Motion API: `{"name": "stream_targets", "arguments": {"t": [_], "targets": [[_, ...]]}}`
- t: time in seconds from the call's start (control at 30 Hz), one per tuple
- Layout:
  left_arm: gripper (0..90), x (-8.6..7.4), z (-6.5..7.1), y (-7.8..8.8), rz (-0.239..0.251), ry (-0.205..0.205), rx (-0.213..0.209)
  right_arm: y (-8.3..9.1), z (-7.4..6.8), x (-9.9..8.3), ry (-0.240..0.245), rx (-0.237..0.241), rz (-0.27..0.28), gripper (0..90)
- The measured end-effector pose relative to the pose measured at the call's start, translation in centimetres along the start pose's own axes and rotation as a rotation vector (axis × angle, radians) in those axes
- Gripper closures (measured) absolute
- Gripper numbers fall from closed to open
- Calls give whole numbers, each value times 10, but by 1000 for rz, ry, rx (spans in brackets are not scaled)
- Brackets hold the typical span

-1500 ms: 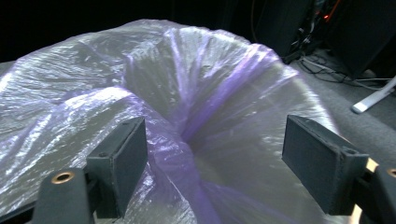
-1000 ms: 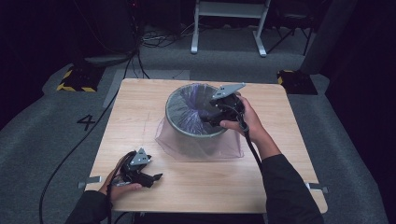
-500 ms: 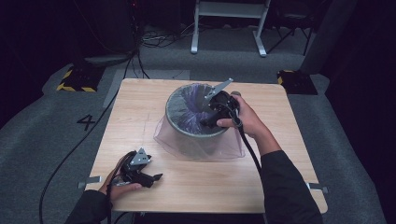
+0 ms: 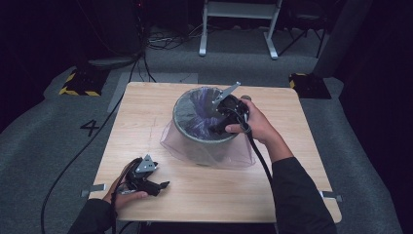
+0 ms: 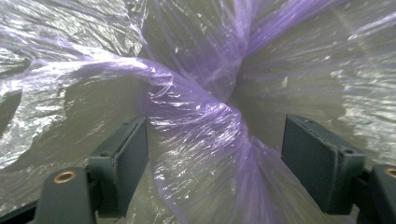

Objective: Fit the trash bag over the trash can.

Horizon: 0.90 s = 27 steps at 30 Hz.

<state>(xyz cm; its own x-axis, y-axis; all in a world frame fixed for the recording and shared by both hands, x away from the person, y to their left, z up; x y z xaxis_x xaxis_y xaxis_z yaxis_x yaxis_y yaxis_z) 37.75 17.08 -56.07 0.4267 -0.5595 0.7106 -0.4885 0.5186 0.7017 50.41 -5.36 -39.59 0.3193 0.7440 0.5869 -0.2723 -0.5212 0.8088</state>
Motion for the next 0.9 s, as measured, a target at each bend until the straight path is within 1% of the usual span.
{"name": "stream_targets", "arguments": {"t": [0.07,0.17,0.2,0.27,0.3,0.37,0.43,0.5,0.57,0.67,0.73,0.8,0.9], "targets": [[134,0,0,0,0,0,-1,2,0,1,-8,-1,25,229],[133,0,0,0,0,0,-1,4,-1,1,-17,-14,62,225],[133,0,0,0,0,0,-1,6,-1,2,-17,-22,78,224],[133,0,0,0,0,0,-1,11,-1,2,-16,-56,112,225],[133,0,0,0,0,0,-1,14,0,3,-18,-60,135,226],[133,0,0,0,-1,-1,-1,24,1,3,-42,-71,183,229],[132,0,0,0,0,0,-2,35,1,1,-63,-62,236,230],[133,0,0,0,-1,-1,-2,45,-1,-3,-49,-92,251,226],[133,0,0,0,-1,-2,-2,55,-3,-7,-40,-101,281,228],[132,0,0,0,0,-1,-2,65,-5,-13,-39,-111,295,227],[132,0,0,0,-1,-2,-2,70,-5,-19,-33,-133,286,223],[132,0,0,0,-1,-2,-2,74,-8,-24,-25,-127,294,220],[132,0,0,0,0,1,-3,80,-9,-33,-27,-140,299,218]]}}
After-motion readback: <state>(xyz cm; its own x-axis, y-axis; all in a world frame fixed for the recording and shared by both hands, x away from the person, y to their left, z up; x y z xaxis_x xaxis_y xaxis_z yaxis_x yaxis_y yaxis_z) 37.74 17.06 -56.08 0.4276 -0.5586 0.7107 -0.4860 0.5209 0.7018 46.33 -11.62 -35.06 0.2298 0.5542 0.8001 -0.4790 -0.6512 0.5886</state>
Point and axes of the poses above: each handheld gripper's, and its own axes: y roughly backward along the jaws, x roughly out of its top, z roughly to its right, the point moved 8 cm from there along -y, roughly forward along the jaws, and after that the axes turned 5 degrees about x, right-handed, at the moved point
